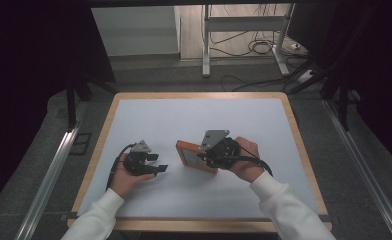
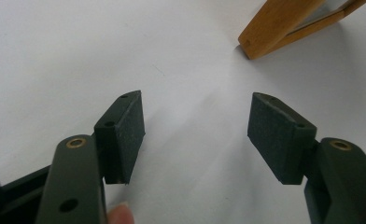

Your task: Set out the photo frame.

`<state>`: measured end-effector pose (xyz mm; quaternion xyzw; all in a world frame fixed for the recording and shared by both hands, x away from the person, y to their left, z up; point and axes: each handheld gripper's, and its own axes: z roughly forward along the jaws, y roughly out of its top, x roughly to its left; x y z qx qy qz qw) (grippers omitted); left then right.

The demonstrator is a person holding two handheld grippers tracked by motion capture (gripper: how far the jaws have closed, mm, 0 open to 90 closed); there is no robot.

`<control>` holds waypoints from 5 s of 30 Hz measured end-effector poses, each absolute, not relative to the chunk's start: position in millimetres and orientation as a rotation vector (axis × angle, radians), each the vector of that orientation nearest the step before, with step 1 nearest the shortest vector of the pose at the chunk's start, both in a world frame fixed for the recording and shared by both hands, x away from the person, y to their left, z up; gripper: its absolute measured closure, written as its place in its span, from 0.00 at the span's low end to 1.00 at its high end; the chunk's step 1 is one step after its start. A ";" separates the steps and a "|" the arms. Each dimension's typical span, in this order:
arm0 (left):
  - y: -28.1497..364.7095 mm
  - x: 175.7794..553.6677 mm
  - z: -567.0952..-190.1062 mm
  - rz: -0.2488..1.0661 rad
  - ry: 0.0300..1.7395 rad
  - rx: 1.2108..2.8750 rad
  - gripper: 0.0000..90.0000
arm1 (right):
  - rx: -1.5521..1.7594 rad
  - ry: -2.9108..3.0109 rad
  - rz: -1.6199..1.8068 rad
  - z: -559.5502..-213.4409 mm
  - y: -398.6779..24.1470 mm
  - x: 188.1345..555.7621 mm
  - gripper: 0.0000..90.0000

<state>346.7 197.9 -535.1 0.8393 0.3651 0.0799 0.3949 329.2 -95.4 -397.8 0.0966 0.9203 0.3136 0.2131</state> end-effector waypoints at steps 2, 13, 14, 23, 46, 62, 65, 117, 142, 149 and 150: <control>197.6 346.3 -535.0 0.201 0.929 2.125 0.40 | 0.288 2.544 0.874 -397.9 -96.2 333.0 0.74; 197.7 346.9 -535.3 0.201 0.919 2.136 0.40 | 0.381 2.522 0.907 -401.6 -100.2 359.6 0.65; 197.7 347.0 -535.3 0.201 0.920 2.136 0.40 | 0.389 2.518 0.909 -402.2 -100.3 361.9 0.63; 196.9 346.7 -535.4 0.200 0.915 2.137 0.39 | 0.484 2.488 0.925 -408.2 -101.3 382.3 0.54; 196.1 346.9 -537.0 0.197 0.912 2.142 0.39 | 0.621 2.436 0.956 -421.6 -101.3 405.4 0.36; 196.0 346.5 -537.0 0.198 0.909 2.140 0.39 | 0.713 2.362 1.021 -417.8 -108.5 406.5 0.24; 196.0 346.4 -536.9 0.198 0.909 2.140 0.39 | 0.737 2.344 1.044 -415.1 -115.3 403.5 0.23; 187.6 341.7 -537.0 0.211 0.889 2.152 0.36 | 0.660 2.580 1.097 -511.5 -150.9 325.4 1.00; 188.4 342.0 -537.0 0.212 0.885 2.153 0.35 | 0.699 2.563 1.061 -522.7 -148.8 338.9 1.00; 189.0 343.0 -538.0 0.207 0.888 2.160 0.35 | 0.738 2.539 1.061 -522.1 -155.5 343.7 1.00; 189.0 343.0 -538.1 0.207 0.890 2.161 0.35 | 0.740 2.536 1.062 -522.2 -156.4 344.3 1.00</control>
